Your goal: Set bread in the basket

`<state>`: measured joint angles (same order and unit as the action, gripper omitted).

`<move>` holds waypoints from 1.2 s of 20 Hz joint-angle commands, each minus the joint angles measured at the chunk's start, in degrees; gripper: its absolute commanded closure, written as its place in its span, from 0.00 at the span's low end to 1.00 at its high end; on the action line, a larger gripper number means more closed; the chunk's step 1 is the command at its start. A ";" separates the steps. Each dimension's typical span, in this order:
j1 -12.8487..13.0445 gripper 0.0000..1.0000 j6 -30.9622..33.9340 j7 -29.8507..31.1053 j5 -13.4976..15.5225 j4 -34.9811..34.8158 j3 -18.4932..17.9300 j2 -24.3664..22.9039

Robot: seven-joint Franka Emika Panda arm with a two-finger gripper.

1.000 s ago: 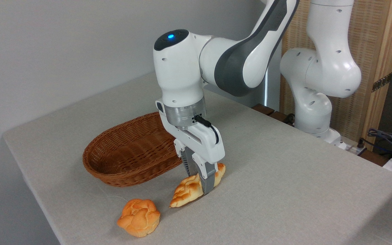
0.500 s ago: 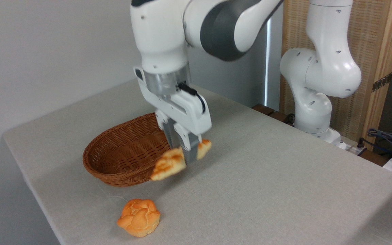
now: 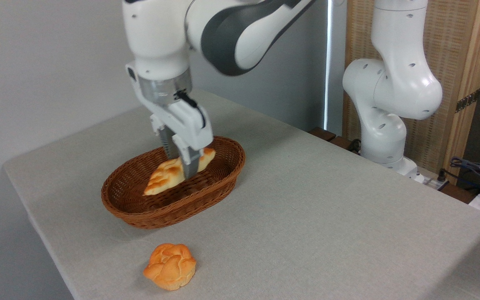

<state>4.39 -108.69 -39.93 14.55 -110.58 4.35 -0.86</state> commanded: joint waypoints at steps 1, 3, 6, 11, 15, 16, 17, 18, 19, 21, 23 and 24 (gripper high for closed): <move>-0.17 0.00 -6.43 0.90 1.45 1.42 2.06 2.36; -0.08 0.00 -7.93 0.82 1.01 1.42 3.64 3.15; -0.08 0.00 -8.03 0.82 0.74 1.33 4.26 3.41; -0.08 0.00 -7.58 0.90 0.74 1.24 5.23 3.50; -0.17 0.00 -7.23 0.82 0.65 1.42 4.62 2.80; -0.34 0.00 -6.10 0.82 0.65 1.94 4.27 2.45; -0.69 0.00 -3.39 0.82 0.57 3.95 4.09 2.27; -0.78 0.00 0.11 0.82 -0.13 6.75 3.05 2.36; -0.78 0.00 3.46 0.82 -1.79 9.56 2.16 2.62; -0.78 0.00 6.56 0.90 -5.04 12.74 1.98 2.97; -0.78 0.00 9.10 1.25 -7.95 15.55 1.81 3.76; -0.78 0.00 10.85 1.17 -9.09 16.96 1.37 3.94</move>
<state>3.27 -102.57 -39.63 9.01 -98.35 6.47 1.62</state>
